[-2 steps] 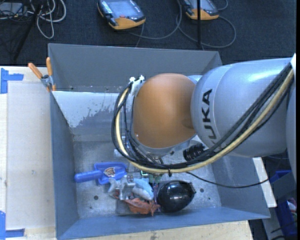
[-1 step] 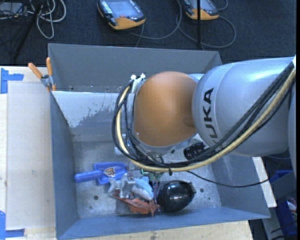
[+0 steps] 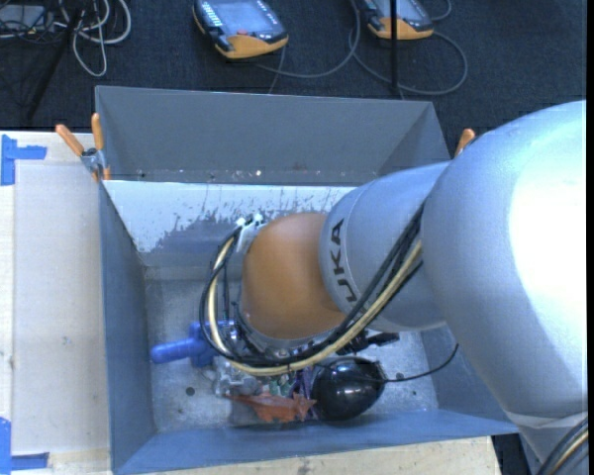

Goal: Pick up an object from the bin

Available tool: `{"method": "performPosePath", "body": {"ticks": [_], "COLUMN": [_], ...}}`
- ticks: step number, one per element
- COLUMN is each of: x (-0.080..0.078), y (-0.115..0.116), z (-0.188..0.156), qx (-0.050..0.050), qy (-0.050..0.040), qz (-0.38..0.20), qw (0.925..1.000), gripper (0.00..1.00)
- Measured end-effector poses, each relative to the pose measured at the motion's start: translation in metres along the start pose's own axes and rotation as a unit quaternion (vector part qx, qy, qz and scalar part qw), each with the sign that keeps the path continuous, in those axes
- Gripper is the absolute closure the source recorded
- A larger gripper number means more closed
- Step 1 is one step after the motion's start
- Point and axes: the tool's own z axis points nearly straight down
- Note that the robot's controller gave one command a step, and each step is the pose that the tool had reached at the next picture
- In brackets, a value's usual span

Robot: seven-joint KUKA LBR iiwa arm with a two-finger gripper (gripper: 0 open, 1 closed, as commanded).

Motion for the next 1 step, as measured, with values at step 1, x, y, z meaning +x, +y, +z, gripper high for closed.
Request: {"method": "performPosePath", "body": {"ticks": [1], "x": [-0.0001], "y": [-0.0002], "z": [0.0000], "qx": [0.000], "qy": [0.0001], "qz": [0.001], "qw": [1.0000], "gripper": [1.00]}}
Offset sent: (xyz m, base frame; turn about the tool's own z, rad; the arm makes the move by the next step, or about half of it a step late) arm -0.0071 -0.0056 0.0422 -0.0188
